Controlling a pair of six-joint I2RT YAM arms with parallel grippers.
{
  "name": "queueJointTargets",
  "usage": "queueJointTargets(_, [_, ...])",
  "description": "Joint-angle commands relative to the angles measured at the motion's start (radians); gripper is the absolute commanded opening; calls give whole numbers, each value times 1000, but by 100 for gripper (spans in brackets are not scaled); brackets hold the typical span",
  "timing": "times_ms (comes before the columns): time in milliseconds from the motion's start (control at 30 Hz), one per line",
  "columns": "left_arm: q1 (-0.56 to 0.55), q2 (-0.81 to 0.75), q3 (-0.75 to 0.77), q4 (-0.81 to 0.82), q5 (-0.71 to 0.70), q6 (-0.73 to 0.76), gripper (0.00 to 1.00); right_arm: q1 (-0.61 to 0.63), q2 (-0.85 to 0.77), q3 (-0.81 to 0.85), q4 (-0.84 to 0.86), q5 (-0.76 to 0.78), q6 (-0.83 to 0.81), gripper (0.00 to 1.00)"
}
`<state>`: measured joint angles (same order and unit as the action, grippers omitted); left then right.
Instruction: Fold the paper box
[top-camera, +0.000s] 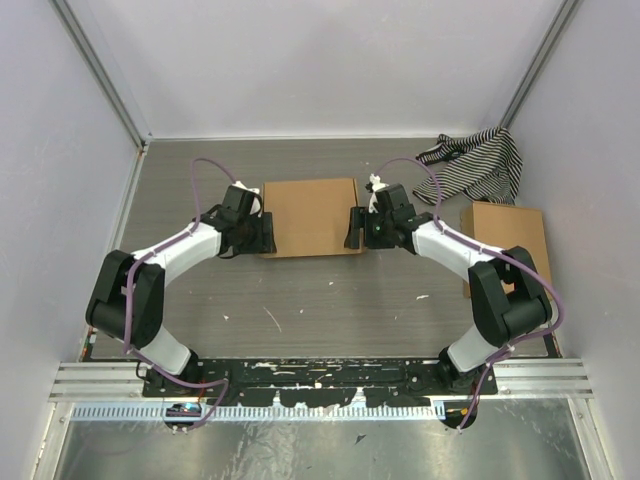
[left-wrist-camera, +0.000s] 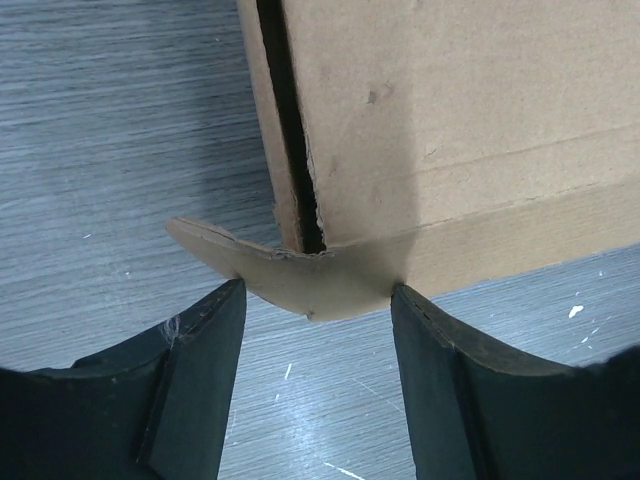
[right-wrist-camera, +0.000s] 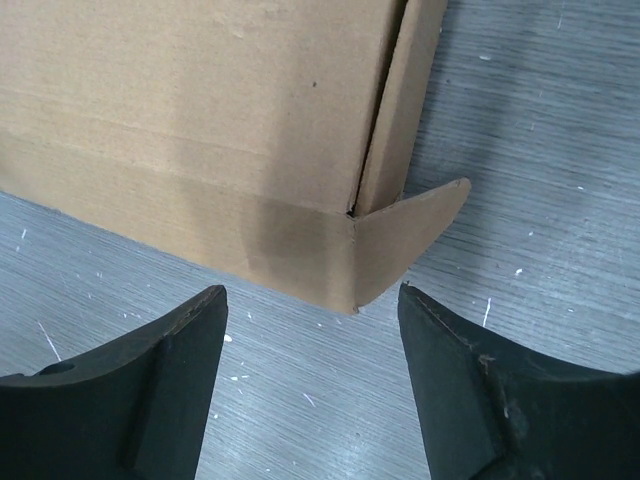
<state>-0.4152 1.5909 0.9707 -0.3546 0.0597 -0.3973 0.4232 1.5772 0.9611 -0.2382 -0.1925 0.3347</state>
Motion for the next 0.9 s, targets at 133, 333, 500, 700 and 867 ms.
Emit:
queueJointTargets(133, [-4, -10, -24, 57, -1, 13, 66, 2, -23, -35, 78, 12, -20, 78])
queueJointTargets(333, [-4, -23, -38, 83, 36, 6, 66, 1, -23, -53, 119, -24, -22, 79])
queueJointTargets(500, [-4, -11, -38, 100, 112, -4, 61, 3, -6, -52, 152, -90, -15, 75])
queueJointTargets(700, [-4, -24, -16, 55, 168, 0, 50, 7, -29, -43, 121, -107, -6, 65])
queueJointTargets(867, [-4, -48, 35, -47, 181, -1, 43, 7, -66, -3, 28, -84, -8, 58])
